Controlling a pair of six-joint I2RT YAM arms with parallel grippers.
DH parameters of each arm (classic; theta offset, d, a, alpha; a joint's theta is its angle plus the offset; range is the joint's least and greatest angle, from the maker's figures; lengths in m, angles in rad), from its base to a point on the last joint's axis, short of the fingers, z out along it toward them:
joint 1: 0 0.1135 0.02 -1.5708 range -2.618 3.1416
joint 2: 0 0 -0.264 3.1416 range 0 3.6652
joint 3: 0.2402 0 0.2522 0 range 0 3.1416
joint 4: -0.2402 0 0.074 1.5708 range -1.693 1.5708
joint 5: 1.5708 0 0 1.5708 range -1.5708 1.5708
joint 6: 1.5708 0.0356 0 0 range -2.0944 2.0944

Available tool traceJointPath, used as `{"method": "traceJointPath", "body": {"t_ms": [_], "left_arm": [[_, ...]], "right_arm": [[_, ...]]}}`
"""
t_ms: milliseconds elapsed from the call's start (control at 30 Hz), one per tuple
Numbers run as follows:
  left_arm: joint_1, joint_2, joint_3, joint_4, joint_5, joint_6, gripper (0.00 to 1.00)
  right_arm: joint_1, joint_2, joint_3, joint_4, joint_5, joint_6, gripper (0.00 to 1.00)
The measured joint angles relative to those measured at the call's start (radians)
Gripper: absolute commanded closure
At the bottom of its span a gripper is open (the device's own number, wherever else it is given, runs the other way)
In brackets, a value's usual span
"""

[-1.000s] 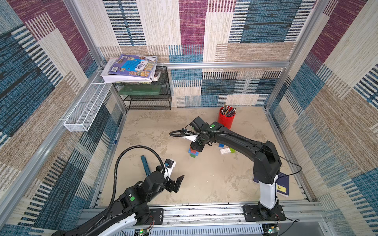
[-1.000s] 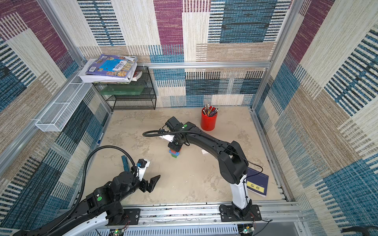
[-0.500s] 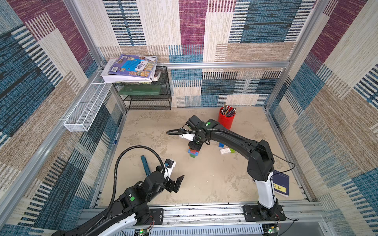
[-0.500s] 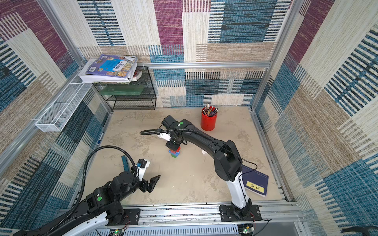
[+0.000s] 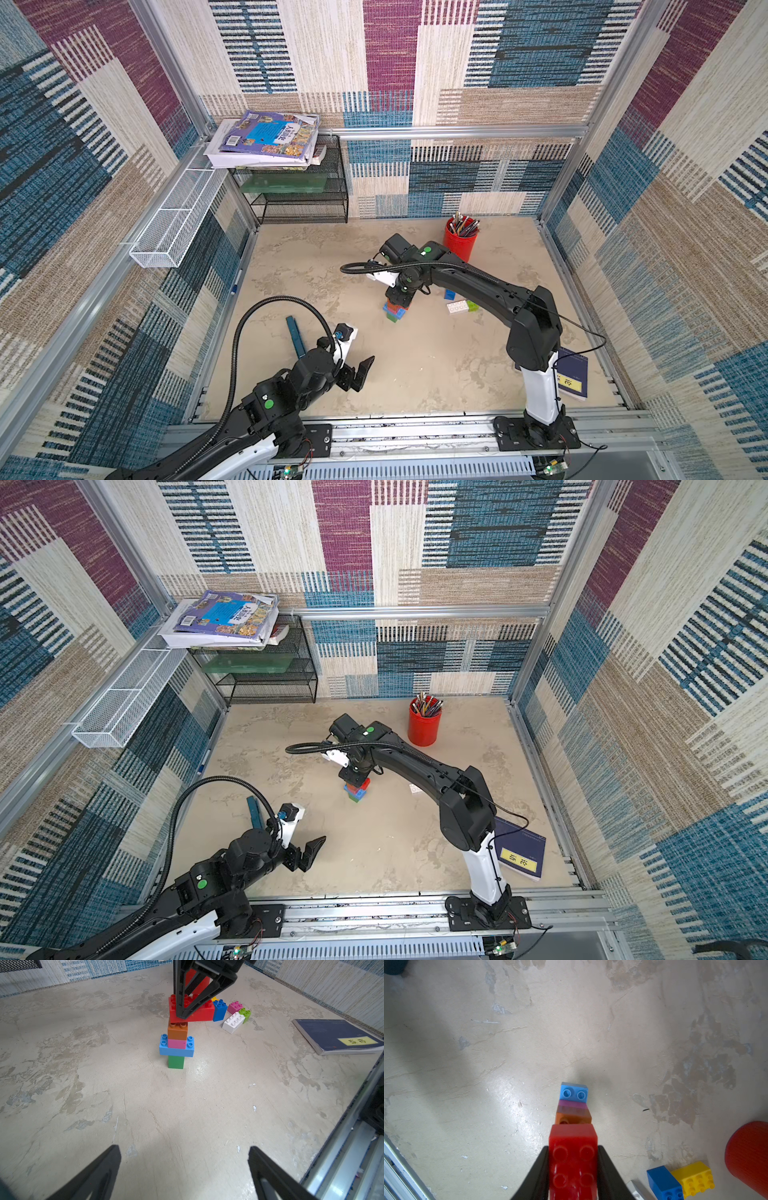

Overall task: Assemble the letter f with lego
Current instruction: Assemble the lego brick with the lego brick.

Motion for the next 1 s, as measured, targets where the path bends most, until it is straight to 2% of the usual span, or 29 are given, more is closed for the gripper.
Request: {"method": "traceJointPath", "body": {"t_ms": [233, 433, 1000], "left_arm": [[0.000, 0.000, 0.000, 0.000, 0.000, 0.000, 0.01], [0.000, 0.000, 0.000, 0.000, 0.000, 0.000, 0.01], [0.000, 0.000, 0.000, 0.000, 0.000, 0.000, 0.01]], "right_arm": [[0.009, -0.071, -0.112, 0.091, 0.076, 0.037, 0.82], [0.032, -0.126, -0.184, 0.180, 0.093, 0.071, 0.81], [0.023, -0.070, -0.133, 0.177, 0.098, 0.101, 0.80]]}}
